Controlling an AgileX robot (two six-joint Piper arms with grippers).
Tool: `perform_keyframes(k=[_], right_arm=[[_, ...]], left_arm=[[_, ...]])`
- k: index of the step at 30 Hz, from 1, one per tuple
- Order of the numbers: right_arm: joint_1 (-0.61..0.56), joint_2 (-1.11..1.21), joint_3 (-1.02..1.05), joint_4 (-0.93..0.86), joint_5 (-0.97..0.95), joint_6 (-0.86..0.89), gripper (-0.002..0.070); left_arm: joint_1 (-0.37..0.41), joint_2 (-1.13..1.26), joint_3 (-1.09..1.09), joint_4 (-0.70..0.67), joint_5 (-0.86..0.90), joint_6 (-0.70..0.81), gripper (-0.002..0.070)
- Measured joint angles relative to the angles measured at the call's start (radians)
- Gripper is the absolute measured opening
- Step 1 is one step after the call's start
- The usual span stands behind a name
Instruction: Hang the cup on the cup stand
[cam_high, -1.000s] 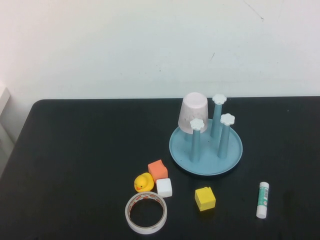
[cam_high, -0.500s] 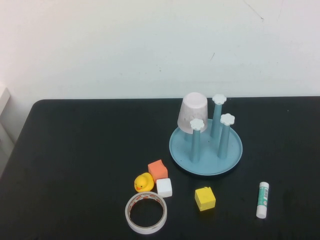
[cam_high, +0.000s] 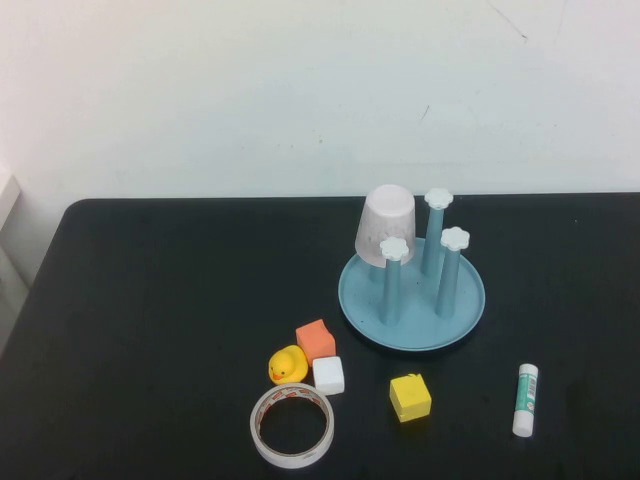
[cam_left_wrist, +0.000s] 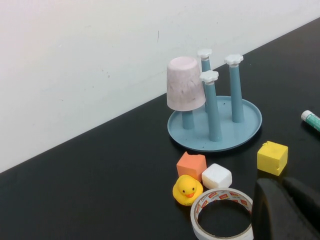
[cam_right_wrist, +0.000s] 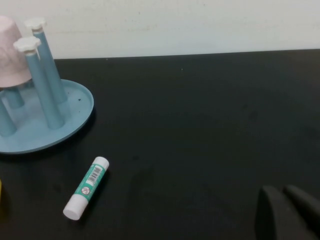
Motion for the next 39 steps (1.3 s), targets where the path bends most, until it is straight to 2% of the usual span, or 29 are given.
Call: perform_keyframes(k=[13, 16, 19, 25, 28, 32, 39], right_arm=[[0.0, 0.0, 0.0, 0.0, 0.001, 0.0, -0.0001], [0.0, 0.0, 0.0, 0.0, 0.002, 0.0, -0.0001], [0.0, 0.0, 0.0, 0.0, 0.002, 0.0, -0.0001], [0.0, 0.0, 0.0, 0.0, 0.002, 0.0, -0.0001], [0.0, 0.0, 0.0, 0.0, 0.002, 0.0, -0.0001], [0.0, 0.0, 0.0, 0.0, 0.002, 0.0, -0.0001], [0.0, 0.0, 0.0, 0.0, 0.002, 0.0, -0.0001]], left_arm=[[0.0, 0.0, 0.0, 0.0, 0.0, 0.0, -0.0001], [0.012, -0.002, 0.009, 0.059, 0.0, 0.0, -0.0001], [0.094, -0.002, 0.015, 0.082, 0.0, -0.004, -0.0001], [0.393, -0.002, 0.029, 0.093, -0.006, -0.025, -0.0001], [0.514, -0.009, 0.068, 0.087, -0.033, -0.051, -0.0001], [0.585, -0.049, 0.147, 0.074, -0.112, -0.058, -0.0001], [0.598, -0.104, 0.2, -0.033, -0.123, -0.051, -0.0001]])
